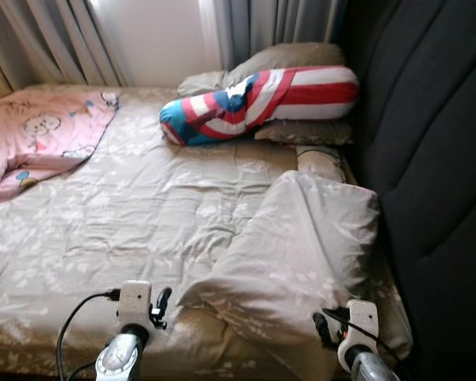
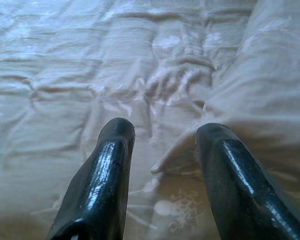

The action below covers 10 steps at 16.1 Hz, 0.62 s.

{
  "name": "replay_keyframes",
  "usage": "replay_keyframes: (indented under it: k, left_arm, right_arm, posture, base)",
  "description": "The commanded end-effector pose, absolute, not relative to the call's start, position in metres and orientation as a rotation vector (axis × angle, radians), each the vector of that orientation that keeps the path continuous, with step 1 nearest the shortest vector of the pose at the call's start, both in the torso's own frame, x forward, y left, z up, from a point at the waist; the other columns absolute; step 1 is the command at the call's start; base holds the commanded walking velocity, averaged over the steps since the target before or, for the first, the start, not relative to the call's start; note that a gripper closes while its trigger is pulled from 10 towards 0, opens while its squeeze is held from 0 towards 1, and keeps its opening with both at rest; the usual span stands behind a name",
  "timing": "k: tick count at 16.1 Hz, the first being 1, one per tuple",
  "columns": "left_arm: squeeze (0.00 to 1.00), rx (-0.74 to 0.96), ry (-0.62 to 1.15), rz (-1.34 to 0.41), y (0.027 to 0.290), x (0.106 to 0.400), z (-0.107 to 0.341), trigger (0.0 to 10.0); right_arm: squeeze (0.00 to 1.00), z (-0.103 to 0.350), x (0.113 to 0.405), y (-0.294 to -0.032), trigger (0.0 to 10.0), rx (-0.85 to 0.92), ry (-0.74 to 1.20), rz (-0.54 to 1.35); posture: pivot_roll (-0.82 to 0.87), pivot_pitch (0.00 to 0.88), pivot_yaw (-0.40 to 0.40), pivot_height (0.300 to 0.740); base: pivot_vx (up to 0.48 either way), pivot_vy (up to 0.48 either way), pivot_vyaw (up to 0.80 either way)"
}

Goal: Clean up the room

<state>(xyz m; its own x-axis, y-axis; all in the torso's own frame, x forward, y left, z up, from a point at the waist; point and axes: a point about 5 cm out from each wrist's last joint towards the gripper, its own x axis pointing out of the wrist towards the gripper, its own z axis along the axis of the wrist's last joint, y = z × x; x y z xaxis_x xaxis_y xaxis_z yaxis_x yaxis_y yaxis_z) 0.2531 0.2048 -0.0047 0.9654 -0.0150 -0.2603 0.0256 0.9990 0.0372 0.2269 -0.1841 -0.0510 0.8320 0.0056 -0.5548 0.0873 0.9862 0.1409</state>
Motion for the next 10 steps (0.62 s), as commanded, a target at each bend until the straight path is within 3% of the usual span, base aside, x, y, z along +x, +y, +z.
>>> replay_keyframes:
  k: [1,5,10]
  left_arm:
    - [0.0,0.029,0.188,-0.023,0.203,0.261,0.009,10.0]
    - [0.0,-0.004,0.082,-0.043,0.189,0.259,0.029,10.0]
    - [0.0,-0.001,0.003,-0.01,0.193,0.26,0.054,10.0]
  right_arm:
    - [0.0,-0.04,0.238,-0.191,10.0,0.169,0.5,-0.053]
    - [0.0,0.002,0.258,-0.191,10.0,0.135,0.174,-0.051]
    - [0.0,0.02,0.252,-0.189,10.0,0.137,0.071,-0.088]
  posture:
    - [-0.02,0.0,-0.024,0.74]
    - [-0.05,0.0,-0.011,0.74]
    - [-0.06,0.0,-0.016,0.74]
  base:
    - [0.0,0.0,0.0]
    - [0.0,0.0,0.0]
    - [0.0,0.0,0.0]
